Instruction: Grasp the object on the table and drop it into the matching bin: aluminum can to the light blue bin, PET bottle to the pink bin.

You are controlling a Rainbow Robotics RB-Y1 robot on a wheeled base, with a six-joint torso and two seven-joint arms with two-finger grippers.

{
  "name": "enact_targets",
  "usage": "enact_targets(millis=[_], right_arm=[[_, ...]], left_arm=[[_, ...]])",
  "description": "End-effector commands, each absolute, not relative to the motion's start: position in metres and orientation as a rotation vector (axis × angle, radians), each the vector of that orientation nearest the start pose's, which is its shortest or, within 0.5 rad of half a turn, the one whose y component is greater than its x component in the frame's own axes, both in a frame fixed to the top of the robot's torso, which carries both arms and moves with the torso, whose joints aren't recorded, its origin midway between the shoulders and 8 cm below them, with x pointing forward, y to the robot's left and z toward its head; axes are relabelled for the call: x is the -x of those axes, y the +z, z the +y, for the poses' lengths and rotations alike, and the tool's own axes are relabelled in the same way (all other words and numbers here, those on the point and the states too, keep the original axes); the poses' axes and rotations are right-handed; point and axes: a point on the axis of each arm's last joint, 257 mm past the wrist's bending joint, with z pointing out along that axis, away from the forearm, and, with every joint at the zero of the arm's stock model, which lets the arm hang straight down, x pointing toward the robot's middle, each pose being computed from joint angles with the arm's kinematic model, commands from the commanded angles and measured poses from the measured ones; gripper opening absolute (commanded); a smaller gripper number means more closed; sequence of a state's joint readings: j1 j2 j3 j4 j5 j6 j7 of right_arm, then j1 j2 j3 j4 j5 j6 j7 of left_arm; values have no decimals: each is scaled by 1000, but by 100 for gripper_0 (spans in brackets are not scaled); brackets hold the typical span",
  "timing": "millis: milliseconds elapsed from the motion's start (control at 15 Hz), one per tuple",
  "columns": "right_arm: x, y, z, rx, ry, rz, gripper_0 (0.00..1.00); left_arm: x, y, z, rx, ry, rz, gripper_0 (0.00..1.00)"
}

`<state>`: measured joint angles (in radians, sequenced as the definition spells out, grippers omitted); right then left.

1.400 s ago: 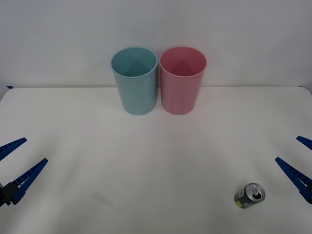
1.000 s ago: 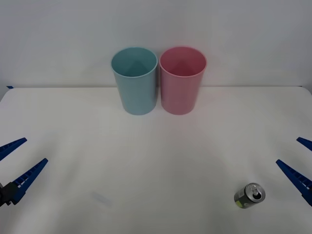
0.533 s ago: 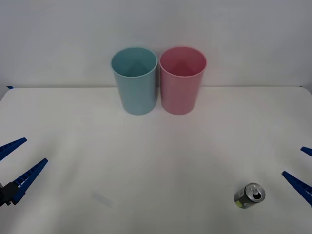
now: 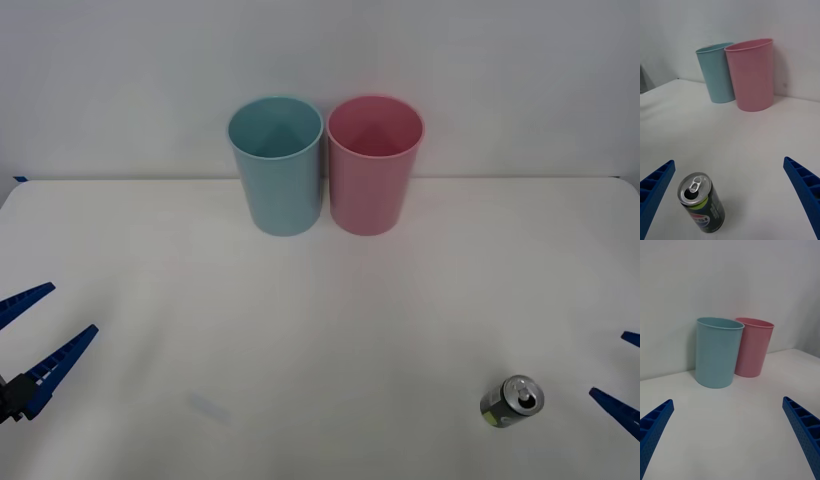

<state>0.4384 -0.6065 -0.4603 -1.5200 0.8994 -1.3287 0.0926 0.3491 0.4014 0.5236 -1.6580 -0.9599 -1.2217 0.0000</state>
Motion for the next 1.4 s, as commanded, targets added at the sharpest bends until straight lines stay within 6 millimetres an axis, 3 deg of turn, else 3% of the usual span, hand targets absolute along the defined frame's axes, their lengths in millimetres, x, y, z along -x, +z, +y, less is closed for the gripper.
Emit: enact_targets(millis=[67, 200, 667, 1133, 1400], right_arm=[[-285, -221, -352, 654, 662, 1593, 100], [-279, -228, -354, 681, 700, 1593, 100], [-273, -257, -365, 821, 591, 1563, 100], [-267, -296, -351, 816, 665, 1624, 100], [-272, -307, -339, 799, 662, 1609, 100]], left_arm=[[-342, -169, 330, -465, -567, 1441, 100], [-342, -169, 330, -465, -567, 1441, 100], [-342, -169, 330, -465, -567, 1441, 100], [-342, -169, 330, -465, -567, 1441, 100], [-342, -169, 330, -465, -567, 1441, 100]])
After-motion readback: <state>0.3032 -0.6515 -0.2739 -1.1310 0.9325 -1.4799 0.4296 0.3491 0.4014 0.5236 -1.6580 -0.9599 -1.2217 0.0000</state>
